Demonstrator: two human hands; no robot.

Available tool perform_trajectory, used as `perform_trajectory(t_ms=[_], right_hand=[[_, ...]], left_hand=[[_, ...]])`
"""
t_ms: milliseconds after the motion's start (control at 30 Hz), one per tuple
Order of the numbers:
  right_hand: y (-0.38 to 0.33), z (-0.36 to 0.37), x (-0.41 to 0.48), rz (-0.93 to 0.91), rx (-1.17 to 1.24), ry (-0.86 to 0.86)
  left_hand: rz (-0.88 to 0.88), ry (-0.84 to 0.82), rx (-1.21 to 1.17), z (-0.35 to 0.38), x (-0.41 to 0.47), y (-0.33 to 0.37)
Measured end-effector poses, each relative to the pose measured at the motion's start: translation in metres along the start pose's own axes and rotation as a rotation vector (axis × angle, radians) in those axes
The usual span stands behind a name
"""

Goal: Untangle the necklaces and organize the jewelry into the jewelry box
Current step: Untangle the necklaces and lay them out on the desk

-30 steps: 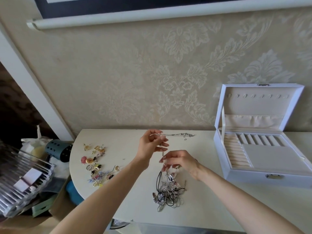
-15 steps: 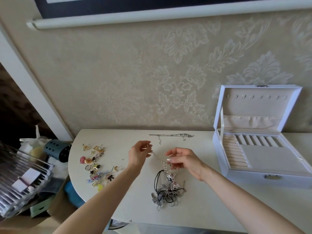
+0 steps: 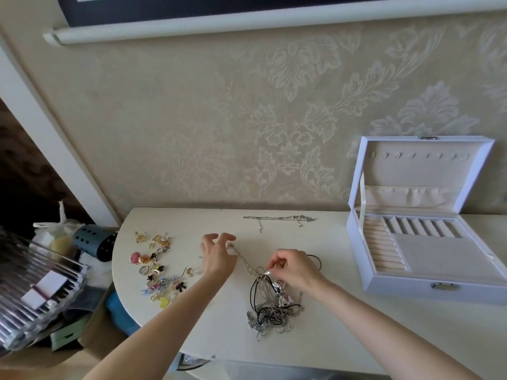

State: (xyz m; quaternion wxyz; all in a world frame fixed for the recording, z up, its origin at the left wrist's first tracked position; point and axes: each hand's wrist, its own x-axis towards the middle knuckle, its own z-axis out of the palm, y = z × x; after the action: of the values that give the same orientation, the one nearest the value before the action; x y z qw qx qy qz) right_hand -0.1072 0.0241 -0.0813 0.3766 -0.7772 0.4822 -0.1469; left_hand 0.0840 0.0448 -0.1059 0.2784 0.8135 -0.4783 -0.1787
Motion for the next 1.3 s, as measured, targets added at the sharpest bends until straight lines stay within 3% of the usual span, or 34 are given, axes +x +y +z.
perform_trajectory(t_ms=[133,367,533,800,933,1133,1300], right_hand=[[-0.010,0.013,-0.008,-0.128,-0.411,0.029],[-0.009,0.018,-0.007,-0.132,-0.391,0.074],[-0.003,0.011,-0.007,-0.046,-0.187,0.069],[0.006,0.003,-0.005,0.006,0.243,0.095],[0.004,0.002,-0.006,0.034,0.468,0.102],[-0.007,-0.001,-0.009,0.091,0.857,-0.044],[-0.003,-0.002,-0.009,0.113,0.811,-0.015]], left_hand=[[0.323,-0.070,0.071,-0.001,-0.005,0.000],[0.480,-0.244,0.177,0.002,-0.009,-0.008],[0.506,-0.195,0.170,0.002,-0.011,-0.004],[0.277,-0.293,-0.363,-0.010,-0.020,0.016],[0.197,-0.323,-0.477,-0.012,-0.025,0.021],[0.158,-0.327,-0.552,-0.014,-0.024,0.024],[0.194,-0.330,-0.544,-0.015,-0.021,0.022]])
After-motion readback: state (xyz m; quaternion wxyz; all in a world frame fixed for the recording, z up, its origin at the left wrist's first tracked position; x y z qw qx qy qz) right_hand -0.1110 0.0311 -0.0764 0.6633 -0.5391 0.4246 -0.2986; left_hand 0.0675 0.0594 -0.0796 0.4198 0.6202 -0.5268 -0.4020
